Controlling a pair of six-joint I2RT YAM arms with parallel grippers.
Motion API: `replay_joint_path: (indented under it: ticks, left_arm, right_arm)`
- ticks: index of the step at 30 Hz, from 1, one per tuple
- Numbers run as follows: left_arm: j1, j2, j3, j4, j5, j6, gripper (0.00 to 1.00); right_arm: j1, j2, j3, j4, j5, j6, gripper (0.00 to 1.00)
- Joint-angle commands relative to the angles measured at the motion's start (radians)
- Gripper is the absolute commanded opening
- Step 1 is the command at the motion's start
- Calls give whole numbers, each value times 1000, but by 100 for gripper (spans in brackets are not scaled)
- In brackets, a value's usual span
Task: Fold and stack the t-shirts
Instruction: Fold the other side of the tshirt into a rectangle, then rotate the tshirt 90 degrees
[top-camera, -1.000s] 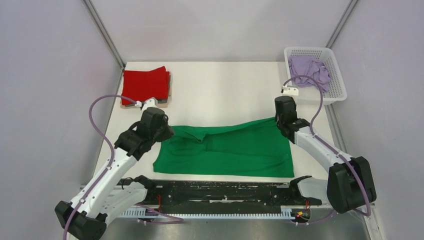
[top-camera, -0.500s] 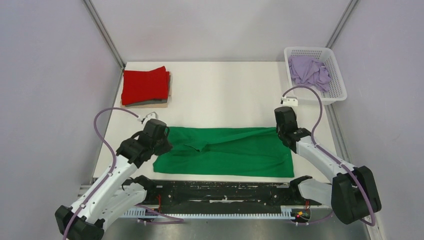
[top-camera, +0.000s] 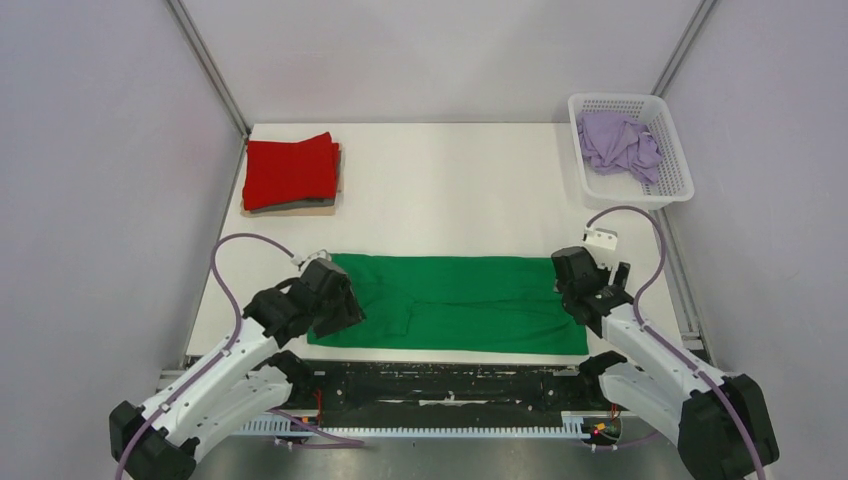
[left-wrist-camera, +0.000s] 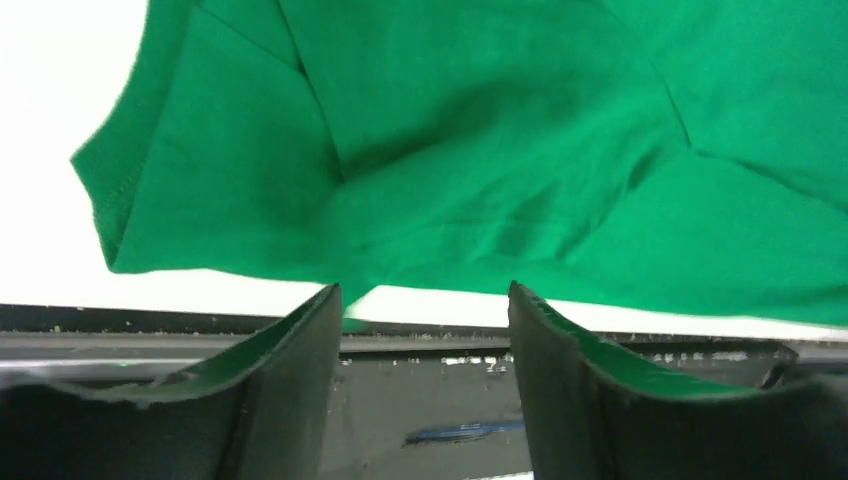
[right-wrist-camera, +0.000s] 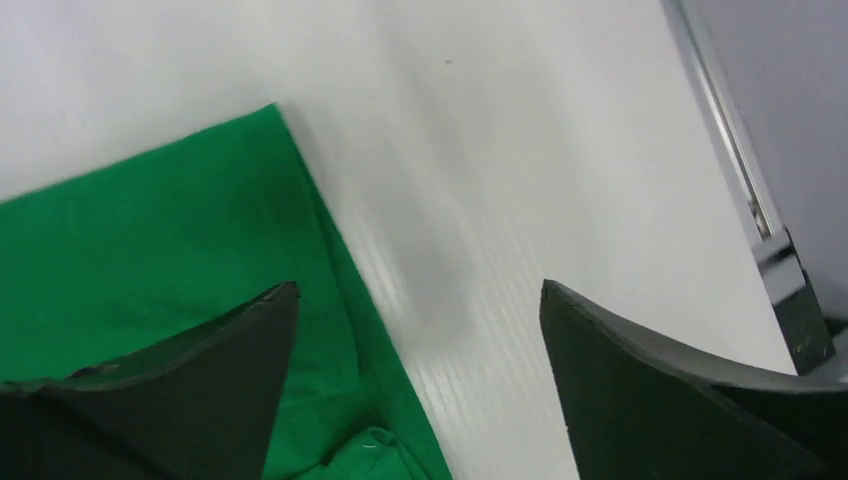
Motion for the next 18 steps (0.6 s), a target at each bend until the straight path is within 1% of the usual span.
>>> replay_joint_path:
  ticks: [1,2,3,5,7,9,11,13,15,18]
  left_arm:
    - [-25,-45,47,-66,31,-38,84]
    - [-26,-51,65,-93,18,-36,98]
    - [-25,-57,77,-101,11,-32,100]
    - [-25,-53,94,-78,14,-17,100]
    - [-25,-29,106,2,45,2,100]
    - [-25,14,106,98,89,23,100]
    - [-25,73,95,192,110,32,100]
    - [-25,150,73,282,82,3,100]
    - [-18,226,35,422,75,-28,100]
    - [27,372,2,570,165,-75,100]
  right_arm:
    - [1,-80,21,-82,197,128,98]
    - [1,-98,20,-71,188,122,98]
    - [2,-111,20,-60,172,108,98]
    - [0,-139,15,-13,108,49,98]
    - [1,-169,11,59,9,-35,98]
    - [2,-195,-9,158,-121,-112,98]
    - [1,-206,-53,290,-286,-171,98]
    - [0,-186,-80,379,-443,-189,98]
    - [0,-143,-93,468,-586,-183,98]
    - [2,-51,-91,549,-781,-170,98]
